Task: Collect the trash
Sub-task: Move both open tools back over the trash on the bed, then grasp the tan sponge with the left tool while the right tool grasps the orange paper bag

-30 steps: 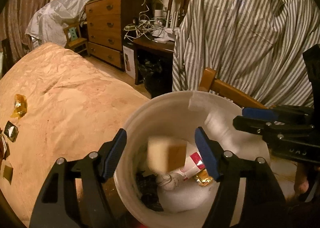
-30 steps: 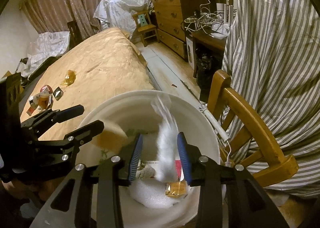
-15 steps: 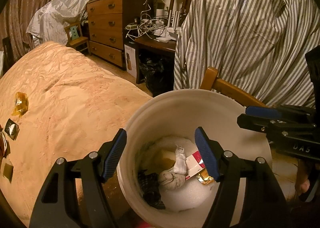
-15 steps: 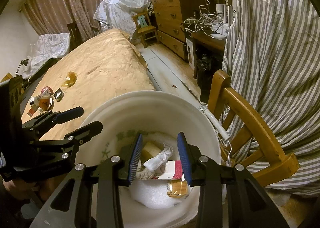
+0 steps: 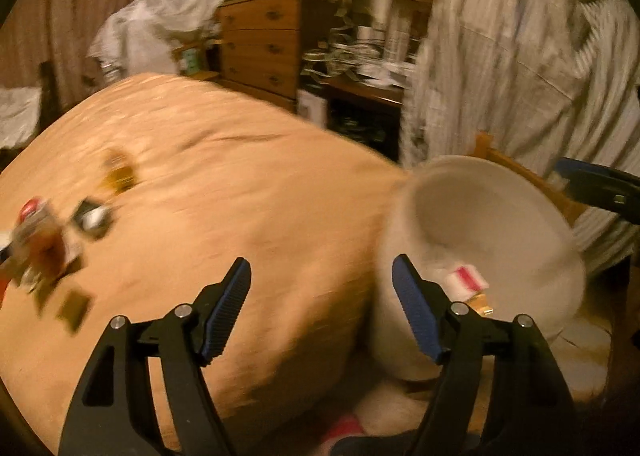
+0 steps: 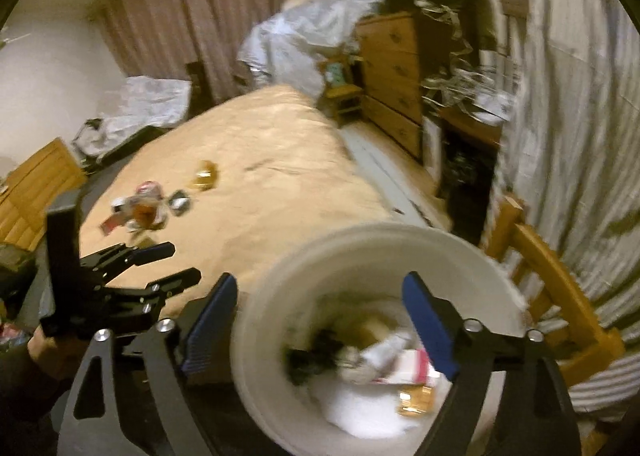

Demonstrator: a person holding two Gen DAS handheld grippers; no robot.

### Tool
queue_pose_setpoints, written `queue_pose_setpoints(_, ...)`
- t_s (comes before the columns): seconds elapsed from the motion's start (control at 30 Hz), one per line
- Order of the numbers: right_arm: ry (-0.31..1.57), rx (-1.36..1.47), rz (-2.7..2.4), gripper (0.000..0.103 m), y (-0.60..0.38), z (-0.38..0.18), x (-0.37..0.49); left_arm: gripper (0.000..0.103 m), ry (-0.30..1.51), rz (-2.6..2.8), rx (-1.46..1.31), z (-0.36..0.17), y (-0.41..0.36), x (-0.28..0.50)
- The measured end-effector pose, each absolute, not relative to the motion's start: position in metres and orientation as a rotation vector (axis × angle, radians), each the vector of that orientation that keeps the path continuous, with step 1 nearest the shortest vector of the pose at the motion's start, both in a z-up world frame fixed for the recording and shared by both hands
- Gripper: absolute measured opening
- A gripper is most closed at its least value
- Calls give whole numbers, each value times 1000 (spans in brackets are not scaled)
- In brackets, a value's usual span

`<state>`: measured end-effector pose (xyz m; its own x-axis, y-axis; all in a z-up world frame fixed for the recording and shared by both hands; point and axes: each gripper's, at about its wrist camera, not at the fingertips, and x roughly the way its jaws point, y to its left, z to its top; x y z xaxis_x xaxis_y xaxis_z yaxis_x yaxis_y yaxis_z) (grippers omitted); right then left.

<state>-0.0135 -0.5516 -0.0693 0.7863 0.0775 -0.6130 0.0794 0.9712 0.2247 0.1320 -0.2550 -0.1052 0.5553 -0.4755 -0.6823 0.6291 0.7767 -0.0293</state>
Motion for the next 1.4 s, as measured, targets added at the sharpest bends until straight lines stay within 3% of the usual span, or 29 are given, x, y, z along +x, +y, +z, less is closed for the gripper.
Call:
queue_pose_setpoints(0.3, 675, 146, 185, 92, -446, -64, 25, 71, 738, -398, 111, -116, -95, 186)
queue_pose_setpoints(0.4, 697, 143, 220, 92, -422, -70, 36, 79, 750, -350, 85, -126, -60, 201)
queue_pose_setpoints(0.9, 799, 85, 279, 92, -376, -99, 85, 83, 788, -459, 145, -162, -60, 260)
queue_pose_setpoints(0.97, 806, 77, 285, 92, -372, -101, 94, 75, 786, -469, 151, -164, -64, 264)
queue_pose_setpoints(1.03, 816, 71, 305, 92, -365, -103, 106, 50, 797, -483, 142, -166, -66, 265)
queue_pose_setpoints(1.13, 824, 45, 349, 92, -347, -107, 125, 40, 806, -497, 109, -169, -62, 263)
queue_pose_setpoints(1.23, 830, 10, 401, 82, -324, -110, 147, 40, 795, -497, 105, -167, -53, 253)
queue_pose_setpoints(1.3, 840, -42, 438, 64, -305, -113, 169, 39, 787, -482, 93, -165, -42, 247)
queue_pose_setpoints(1.4, 836, -147, 495, 51, -275, -112, 207, 39, 778, -462, 62, -159, -19, 239)
